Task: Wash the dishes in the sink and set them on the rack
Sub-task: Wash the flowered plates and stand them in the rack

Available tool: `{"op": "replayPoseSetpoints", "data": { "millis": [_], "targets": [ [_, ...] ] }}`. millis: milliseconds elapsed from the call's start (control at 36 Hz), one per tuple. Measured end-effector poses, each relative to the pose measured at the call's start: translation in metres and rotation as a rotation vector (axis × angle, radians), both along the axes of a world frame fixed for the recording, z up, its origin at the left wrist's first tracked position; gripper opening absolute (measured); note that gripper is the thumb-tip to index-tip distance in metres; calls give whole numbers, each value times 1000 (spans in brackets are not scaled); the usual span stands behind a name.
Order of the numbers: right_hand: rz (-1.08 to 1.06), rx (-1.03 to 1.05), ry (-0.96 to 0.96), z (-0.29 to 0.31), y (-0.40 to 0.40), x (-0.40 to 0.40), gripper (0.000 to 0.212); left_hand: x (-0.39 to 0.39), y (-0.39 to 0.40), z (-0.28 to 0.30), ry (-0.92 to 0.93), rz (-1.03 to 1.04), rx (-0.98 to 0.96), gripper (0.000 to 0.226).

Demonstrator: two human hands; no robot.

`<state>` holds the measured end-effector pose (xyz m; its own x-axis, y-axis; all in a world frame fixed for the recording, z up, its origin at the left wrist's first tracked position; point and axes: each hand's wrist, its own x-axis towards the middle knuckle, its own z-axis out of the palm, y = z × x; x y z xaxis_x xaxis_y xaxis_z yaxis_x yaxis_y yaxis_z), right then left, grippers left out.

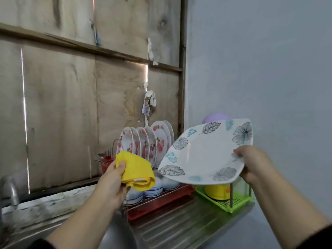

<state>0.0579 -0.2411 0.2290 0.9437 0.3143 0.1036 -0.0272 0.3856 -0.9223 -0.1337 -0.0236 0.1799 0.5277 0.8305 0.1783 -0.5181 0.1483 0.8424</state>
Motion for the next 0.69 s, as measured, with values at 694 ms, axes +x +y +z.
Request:
{"op": "replayPoseSetpoints", "data": {
  "millis": [694],
  "targets": [
    [37, -231, -722, 57, 155, 173, 40, 187, 52, 92, 89, 76, 274, 37]
  ]
}}
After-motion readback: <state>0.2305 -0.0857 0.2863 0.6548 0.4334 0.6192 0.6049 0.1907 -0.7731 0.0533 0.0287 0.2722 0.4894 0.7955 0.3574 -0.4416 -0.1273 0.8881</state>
